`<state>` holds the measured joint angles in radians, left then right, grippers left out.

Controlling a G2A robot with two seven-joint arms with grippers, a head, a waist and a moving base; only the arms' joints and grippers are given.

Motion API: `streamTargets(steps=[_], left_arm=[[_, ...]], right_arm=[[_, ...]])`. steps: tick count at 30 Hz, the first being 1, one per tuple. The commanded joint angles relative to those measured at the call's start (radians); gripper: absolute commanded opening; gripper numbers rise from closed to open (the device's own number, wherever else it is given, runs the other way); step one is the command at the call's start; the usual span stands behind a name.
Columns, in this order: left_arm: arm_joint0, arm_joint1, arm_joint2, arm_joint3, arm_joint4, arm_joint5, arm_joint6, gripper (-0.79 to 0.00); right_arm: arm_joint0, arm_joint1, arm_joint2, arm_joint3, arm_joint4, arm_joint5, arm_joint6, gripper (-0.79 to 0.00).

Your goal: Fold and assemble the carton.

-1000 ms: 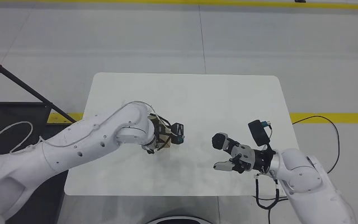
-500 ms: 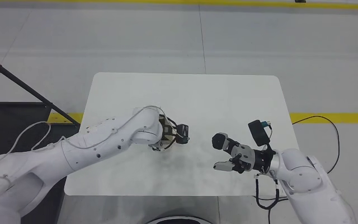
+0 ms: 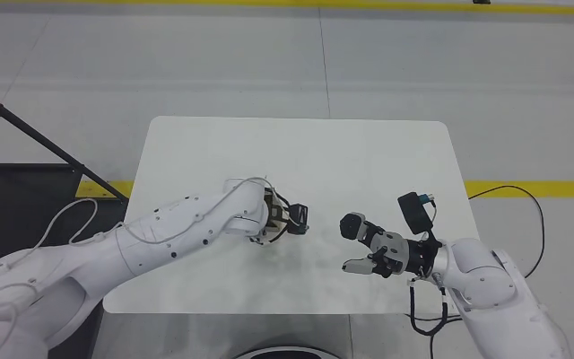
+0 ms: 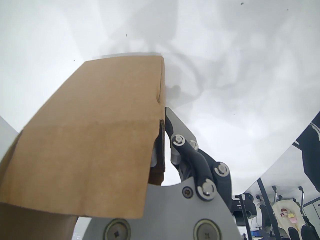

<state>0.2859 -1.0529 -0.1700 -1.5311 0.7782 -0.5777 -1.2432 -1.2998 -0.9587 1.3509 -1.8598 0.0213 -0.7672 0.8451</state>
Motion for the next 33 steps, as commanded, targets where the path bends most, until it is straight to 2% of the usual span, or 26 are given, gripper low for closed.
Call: streamTargets(steps=[1, 6, 9, 11, 15, 22, 25, 26, 27, 33], left_arm=[[0.003, -0.004, 0.0, 0.003, 0.007, -0.005, 0.005, -0.785], [0.004, -0.011, 0.0, 0.011, 0.012, -0.013, 0.013, -0.77], [0.005, -0.013, 0.0, 0.011, 0.013, -0.015, 0.015, -0.665], [0.005, -0.015, 0.0, 0.01, 0.013, -0.014, 0.014, -0.545], [0.003, -0.016, 0.0, 0.005, 0.012, -0.012, 0.012, -0.508], [-0.007, -0.013, 0.0, -0.017, 0.002, 0.002, -0.002, -0.493], [-0.018, -0.005, 0.0, -0.042, -0.027, 0.011, -0.011, -0.431], [-0.023, -0.001, 0.0, -0.05, -0.039, 0.017, -0.017, -0.348], [-0.027, 0.004, 0.0, -0.06, -0.05, 0.026, -0.026, -0.299], [-0.062, 0.048, 0.0, -0.141, -0.136, 0.054, -0.054, -0.231]], right_arm=[[0.0, 0.0, 0.0, 0.0, 0.0, 0.0, 0.0, 0.0], [0.0, 0.0, 0.0, 0.0, 0.0, 0.0, 0.0, 0.0], [0.0, 0.0, 0.0, 0.0, 0.0, 0.0, 0.0, 0.0], [0.0, 0.0, 0.0, 0.0, 0.0, 0.0, 0.0, 0.0], [0.0, 0.0, 0.0, 0.0, 0.0, 0.0, 0.0, 0.0], [0.0, 0.0, 0.0, 0.0, 0.0, 0.0, 0.0, 0.0], [0.0, 0.0, 0.0, 0.0, 0.0, 0.0, 0.0, 0.0], [0.0, 0.0, 0.0, 0.0, 0.0, 0.0, 0.0, 0.0], [0.0, 0.0, 0.0, 0.0, 0.0, 0.0, 0.0, 0.0], [0.0, 0.0, 0.0, 0.0, 0.0, 0.0, 0.0, 0.0]])
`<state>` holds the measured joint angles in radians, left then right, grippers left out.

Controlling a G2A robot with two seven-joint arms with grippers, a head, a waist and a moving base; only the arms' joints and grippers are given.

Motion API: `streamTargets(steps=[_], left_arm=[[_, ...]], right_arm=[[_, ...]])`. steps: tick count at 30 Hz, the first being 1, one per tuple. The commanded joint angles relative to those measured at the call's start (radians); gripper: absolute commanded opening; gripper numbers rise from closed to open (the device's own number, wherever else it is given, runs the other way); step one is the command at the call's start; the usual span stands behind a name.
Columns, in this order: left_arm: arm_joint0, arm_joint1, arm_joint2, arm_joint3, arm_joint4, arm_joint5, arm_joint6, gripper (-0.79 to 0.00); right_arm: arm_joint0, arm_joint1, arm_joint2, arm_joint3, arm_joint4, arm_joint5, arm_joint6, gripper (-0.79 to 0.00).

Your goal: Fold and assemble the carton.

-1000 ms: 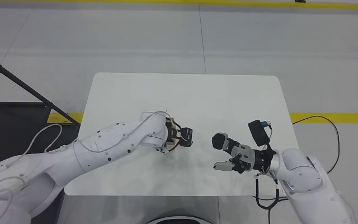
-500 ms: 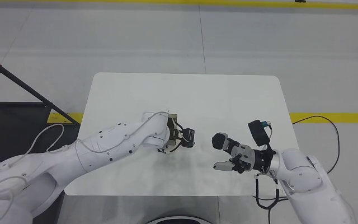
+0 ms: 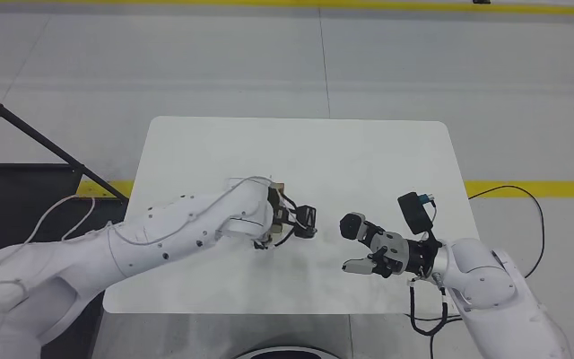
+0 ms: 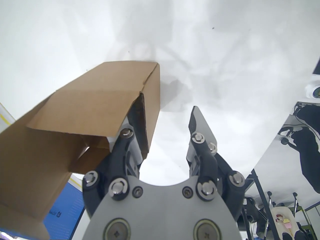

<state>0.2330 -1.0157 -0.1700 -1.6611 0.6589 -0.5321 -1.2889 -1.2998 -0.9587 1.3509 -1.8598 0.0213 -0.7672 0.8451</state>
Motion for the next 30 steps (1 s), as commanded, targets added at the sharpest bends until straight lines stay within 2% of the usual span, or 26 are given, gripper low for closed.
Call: streamTargets(steps=[1, 4, 10, 17, 19, 21, 23, 28, 30], left_arm=[[-0.02, 0.02, 0.0, -0.027, -0.034, 0.019, -0.019, -0.225], [-0.049, 0.054, 0.0, -0.076, -0.107, 0.015, -0.015, -0.194], [-0.115, 0.139, 0.0, -0.132, -0.236, -0.006, 0.006, -0.222], [-0.164, 0.247, -0.021, -0.168, -0.334, -0.103, 0.104, -0.231], [-0.154, 0.278, -0.052, -0.17, -0.359, -0.135, 0.138, -0.237], [-0.131, 0.311, -0.088, -0.174, -0.393, -0.155, 0.192, -0.197], [-0.107, 0.345, -0.12, -0.202, -0.4, -0.199, 0.22, 0.0], [-0.02, 0.437, -0.203, -0.285, -0.382, -0.18, 0.292, 0.0], [0.016, 0.471, -0.235, -0.309, -0.391, -0.22, 0.325, 0.0]], right_arm=[[0.0, 0.0, 0.0, 0.0, 0.0, 0.0, 0.0, 0.0], [0.0, 0.0, 0.0, 0.0, 0.0, 0.0, 0.0, 0.0], [0.0, 0.0, 0.0, 0.0, 0.0, 0.0, 0.0, 0.0], [0.0, 0.0, 0.0, 0.0, 0.0, 0.0, 0.0, 0.0], [0.0, 0.0, 0.0, 0.0, 0.0, 0.0, 0.0, 0.0], [0.0, 0.0, 0.0, 0.0, 0.0, 0.0, 0.0, 0.0], [0.0, 0.0, 0.0, 0.0, 0.0, 0.0, 0.0, 0.0], [0.0, 0.0, 0.0, 0.0, 0.0, 0.0, 0.0, 0.0], [0.0, 0.0, 0.0, 0.0, 0.0, 0.0, 0.0, 0.0]])
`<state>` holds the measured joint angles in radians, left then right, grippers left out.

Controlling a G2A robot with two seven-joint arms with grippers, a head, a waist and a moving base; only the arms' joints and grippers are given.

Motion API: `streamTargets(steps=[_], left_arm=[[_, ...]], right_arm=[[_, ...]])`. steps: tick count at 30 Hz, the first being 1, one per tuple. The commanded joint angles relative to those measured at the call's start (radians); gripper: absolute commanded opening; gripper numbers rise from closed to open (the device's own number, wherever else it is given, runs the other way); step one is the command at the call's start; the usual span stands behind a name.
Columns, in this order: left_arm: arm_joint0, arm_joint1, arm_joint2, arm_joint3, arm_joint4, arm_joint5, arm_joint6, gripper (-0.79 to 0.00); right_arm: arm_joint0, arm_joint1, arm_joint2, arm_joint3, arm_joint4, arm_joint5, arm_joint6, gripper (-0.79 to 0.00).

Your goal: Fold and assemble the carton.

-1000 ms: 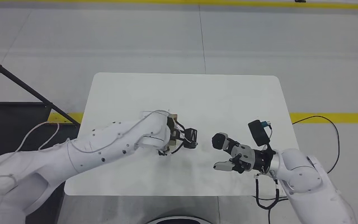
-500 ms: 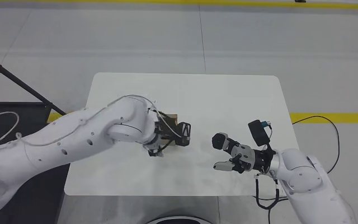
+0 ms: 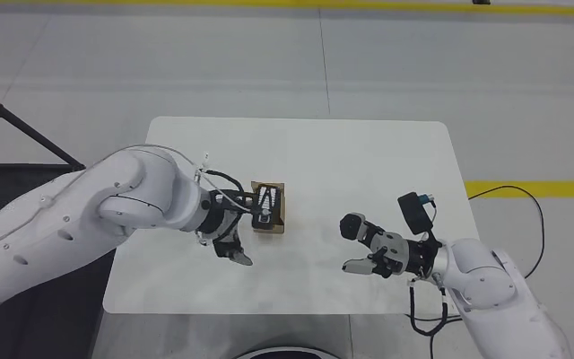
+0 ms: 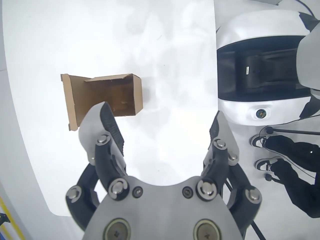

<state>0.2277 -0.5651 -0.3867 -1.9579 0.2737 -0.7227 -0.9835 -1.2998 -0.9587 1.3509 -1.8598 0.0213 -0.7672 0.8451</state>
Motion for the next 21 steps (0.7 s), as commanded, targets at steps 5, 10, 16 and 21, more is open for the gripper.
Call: streamTargets(steps=[5, 10, 16, 21], left_arm=[[0.021, 0.02, -0.018, -0.012, -0.006, -0.029, 0.02, 0.0], [0.021, 0.02, -0.018, -0.012, -0.006, -0.029, 0.02, 0.0], [0.069, 0.021, -0.046, 0.036, -0.012, 0.007, 0.144, 0.0], [0.13, 0.044, -0.097, 0.116, -0.069, -0.005, 0.287, 0.0]], right_arm=[[0.0, 0.0, 0.0, 0.0, 0.0, 0.0, 0.0, 0.0], [-0.001, 0.0, 0.001, -0.004, -0.016, 0.017, -0.004, 0.0], [0.016, -0.005, -0.022, -0.085, -0.144, 0.288, -0.048, 0.0], [0.088, -0.012, -0.072, -0.12, -0.244, 0.563, -0.01, 0.0]])
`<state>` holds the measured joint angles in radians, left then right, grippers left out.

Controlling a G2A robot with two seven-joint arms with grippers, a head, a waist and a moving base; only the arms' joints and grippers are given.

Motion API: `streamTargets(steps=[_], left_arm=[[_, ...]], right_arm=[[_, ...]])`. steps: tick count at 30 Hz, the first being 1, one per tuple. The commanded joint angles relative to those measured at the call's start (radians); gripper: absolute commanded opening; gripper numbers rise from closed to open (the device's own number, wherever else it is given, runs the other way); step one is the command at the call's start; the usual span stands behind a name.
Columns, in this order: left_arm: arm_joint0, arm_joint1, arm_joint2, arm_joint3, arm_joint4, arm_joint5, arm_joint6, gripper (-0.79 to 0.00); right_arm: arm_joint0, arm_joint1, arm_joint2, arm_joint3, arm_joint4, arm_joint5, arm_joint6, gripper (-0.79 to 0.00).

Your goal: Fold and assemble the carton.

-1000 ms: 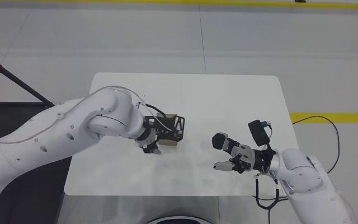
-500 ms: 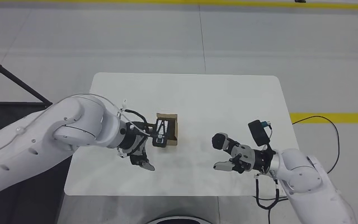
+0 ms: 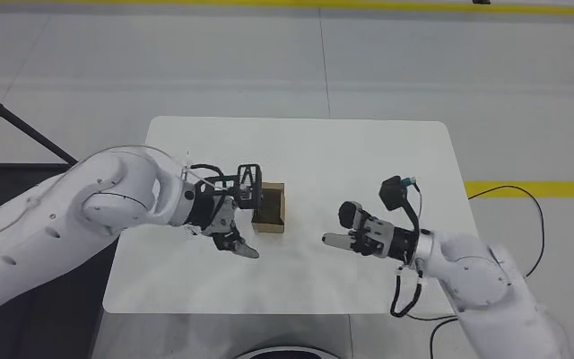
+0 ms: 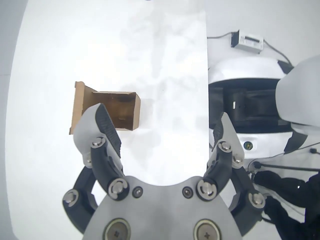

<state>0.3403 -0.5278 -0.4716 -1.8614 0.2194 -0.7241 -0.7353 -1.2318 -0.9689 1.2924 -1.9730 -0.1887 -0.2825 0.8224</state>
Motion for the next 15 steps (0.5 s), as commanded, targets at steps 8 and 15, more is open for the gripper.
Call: streamTargets(steps=[8, 15], left_arm=[[0.155, 0.058, -0.088, 0.115, -0.103, -0.022, 0.23, 0.0], [0.24, 0.086, -0.127, 0.152, -0.181, -0.056, 0.281, 0.0]], right_arm=[[0.157, -0.022, -0.174, -0.03, -0.284, 0.387, 0.084, 0.0], [0.213, -0.034, -0.246, -0.022, -0.398, 0.479, 0.114, 0.0]])
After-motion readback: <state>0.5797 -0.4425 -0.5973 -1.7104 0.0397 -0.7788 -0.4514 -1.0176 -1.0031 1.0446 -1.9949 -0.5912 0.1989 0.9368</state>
